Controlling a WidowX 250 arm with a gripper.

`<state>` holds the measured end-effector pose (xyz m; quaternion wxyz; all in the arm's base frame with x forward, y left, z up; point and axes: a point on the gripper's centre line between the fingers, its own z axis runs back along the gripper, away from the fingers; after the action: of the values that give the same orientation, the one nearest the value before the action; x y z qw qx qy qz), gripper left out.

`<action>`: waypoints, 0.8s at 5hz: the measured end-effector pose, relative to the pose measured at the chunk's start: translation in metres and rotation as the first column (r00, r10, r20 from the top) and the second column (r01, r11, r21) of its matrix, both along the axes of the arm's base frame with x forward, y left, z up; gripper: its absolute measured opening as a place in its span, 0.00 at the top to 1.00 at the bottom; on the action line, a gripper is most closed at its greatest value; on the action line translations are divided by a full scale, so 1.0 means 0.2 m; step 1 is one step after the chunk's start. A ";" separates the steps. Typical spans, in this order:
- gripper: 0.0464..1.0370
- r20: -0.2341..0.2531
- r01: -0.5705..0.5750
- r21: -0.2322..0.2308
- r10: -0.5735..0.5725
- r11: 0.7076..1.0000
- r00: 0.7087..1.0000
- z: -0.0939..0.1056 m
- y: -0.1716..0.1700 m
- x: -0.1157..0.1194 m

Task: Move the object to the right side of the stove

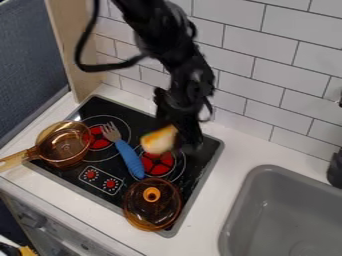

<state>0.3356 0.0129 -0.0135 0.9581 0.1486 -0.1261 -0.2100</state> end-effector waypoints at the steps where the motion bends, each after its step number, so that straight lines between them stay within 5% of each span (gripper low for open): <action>1: 0.42 -0.032 -0.004 0.006 0.004 1.000 0.999 -0.07 -0.03 0.00; 4: 0.36 -0.098 -0.126 -0.017 0.124 0.992 0.987 -0.15 0.02 0.05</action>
<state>0.3457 0.0172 -0.0440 0.9760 0.1347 -0.0724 -0.1550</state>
